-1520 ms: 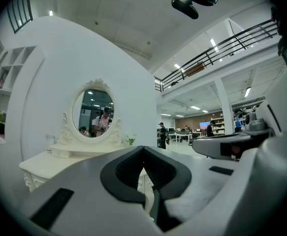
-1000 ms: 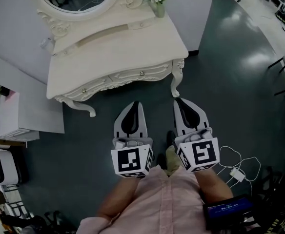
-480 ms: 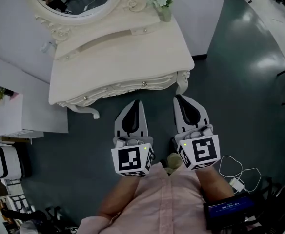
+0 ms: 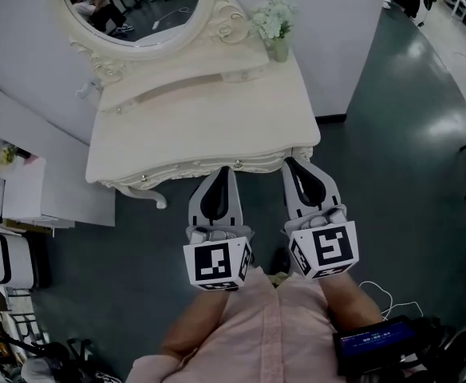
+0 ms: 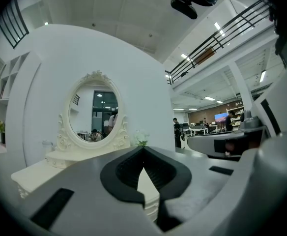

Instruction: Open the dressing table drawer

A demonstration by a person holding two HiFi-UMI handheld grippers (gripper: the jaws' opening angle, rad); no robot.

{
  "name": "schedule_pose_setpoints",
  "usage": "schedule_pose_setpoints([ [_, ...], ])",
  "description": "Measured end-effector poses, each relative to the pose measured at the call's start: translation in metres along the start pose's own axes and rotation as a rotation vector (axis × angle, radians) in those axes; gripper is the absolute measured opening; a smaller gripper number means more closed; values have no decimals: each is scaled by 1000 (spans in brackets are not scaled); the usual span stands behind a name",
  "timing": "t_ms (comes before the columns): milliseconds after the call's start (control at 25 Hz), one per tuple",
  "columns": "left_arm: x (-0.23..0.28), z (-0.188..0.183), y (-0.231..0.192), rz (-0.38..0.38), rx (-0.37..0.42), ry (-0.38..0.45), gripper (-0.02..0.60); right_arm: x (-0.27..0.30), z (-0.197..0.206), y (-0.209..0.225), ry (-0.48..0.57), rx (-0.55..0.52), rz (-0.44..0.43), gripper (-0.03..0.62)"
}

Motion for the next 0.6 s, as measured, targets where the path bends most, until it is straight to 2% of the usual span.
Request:
schedule_pose_setpoints([
  [600, 33, 13, -22, -47, -19, -46, 21, 44, 10, 14, -45, 10, -37, 20],
])
Point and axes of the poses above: the fingertips, and each gripper's own axes: x forward along the fingers, y to its right, z out of its underside, the point moved 8 cm from there along -x, backward along the fingers, and after that the axes turned 15 degrees about -z, right-handed, at the moved point
